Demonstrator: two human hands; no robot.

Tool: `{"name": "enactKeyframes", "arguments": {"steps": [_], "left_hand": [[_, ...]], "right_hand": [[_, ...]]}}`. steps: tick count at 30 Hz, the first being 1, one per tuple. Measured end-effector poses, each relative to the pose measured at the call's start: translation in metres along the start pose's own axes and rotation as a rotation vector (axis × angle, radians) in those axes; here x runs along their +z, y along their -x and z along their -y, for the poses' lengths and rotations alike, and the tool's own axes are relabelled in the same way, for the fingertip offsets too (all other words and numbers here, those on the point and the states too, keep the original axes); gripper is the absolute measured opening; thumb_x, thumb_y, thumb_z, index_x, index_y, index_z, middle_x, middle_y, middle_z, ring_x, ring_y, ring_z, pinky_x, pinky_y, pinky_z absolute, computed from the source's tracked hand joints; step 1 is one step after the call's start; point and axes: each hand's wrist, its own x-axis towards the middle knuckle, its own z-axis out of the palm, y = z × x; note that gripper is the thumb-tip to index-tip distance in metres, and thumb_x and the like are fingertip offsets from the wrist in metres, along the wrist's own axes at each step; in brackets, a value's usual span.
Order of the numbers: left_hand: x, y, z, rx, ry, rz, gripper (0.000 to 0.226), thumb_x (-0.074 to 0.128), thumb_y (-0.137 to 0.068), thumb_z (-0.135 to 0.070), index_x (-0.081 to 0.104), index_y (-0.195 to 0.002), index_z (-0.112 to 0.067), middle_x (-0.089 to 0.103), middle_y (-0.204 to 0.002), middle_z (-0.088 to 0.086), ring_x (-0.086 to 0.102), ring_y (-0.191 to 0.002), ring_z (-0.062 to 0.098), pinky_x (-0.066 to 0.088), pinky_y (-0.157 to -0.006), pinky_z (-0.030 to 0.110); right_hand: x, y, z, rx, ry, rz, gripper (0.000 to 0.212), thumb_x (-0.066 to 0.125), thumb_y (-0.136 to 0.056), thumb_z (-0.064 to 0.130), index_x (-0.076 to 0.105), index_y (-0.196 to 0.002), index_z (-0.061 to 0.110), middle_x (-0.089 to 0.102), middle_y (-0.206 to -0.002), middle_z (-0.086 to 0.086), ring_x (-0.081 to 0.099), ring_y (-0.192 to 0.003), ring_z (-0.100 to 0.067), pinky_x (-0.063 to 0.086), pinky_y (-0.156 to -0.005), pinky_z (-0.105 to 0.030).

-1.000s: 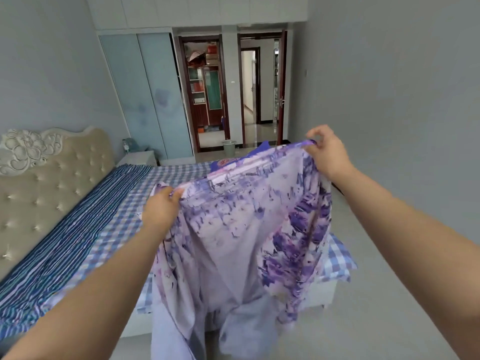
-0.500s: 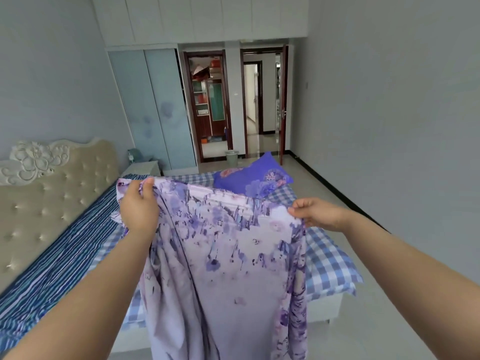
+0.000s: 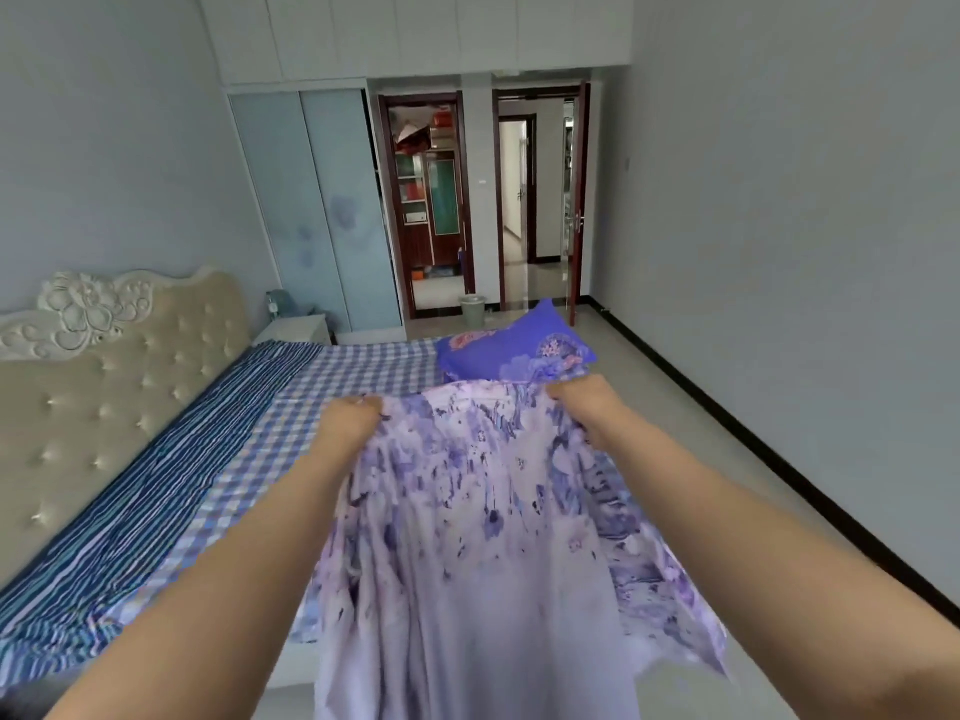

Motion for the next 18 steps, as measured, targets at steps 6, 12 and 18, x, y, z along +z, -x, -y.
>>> {"name": "enactKeyframes", "arguments": {"steps": [6, 12, 18], "left_hand": [[0.037, 0.052, -0.040, 0.262, -0.041, 0.288, 0.061, 0.043, -0.093, -0.056, 0.062, -0.111, -0.001, 0.065, -0.098, 0.008, 0.061, -0.095, 0.021, 0.045, -0.076, 0.029], [0.020, 0.073, -0.054, 0.478, -0.045, 0.606, 0.054, 0.066, -0.071, -0.052, 0.066, -0.102, -0.008, 0.069, -0.102, 0.015, 0.064, -0.090, 0.015, 0.050, -0.084, 0.034], [0.022, 0.076, -0.056, 0.399, 0.156, 0.746, 0.026, 0.075, -0.072, -0.026, 0.071, -0.096, -0.016, 0.074, -0.098, -0.001, 0.068, -0.097, 0.011, 0.051, -0.088, 0.023]], "right_hand": [[0.049, 0.045, 0.013, -0.242, -0.079, 0.323, 0.015, 0.057, -0.095, 0.020, 0.066, -0.084, 0.016, 0.067, -0.094, -0.004, 0.058, -0.088, -0.012, 0.046, -0.084, -0.022], [0.031, 0.061, 0.019, -0.373, -0.017, 0.448, 0.026, 0.052, -0.096, 0.013, 0.065, -0.076, 0.024, 0.068, -0.090, 0.006, 0.061, -0.092, -0.007, 0.044, -0.093, -0.022], [0.019, 0.070, 0.006, -0.415, -0.041, 0.524, 0.024, 0.043, -0.100, 0.008, 0.062, -0.096, 0.022, 0.066, -0.091, 0.015, 0.060, -0.088, 0.008, 0.045, -0.086, -0.015]]}}
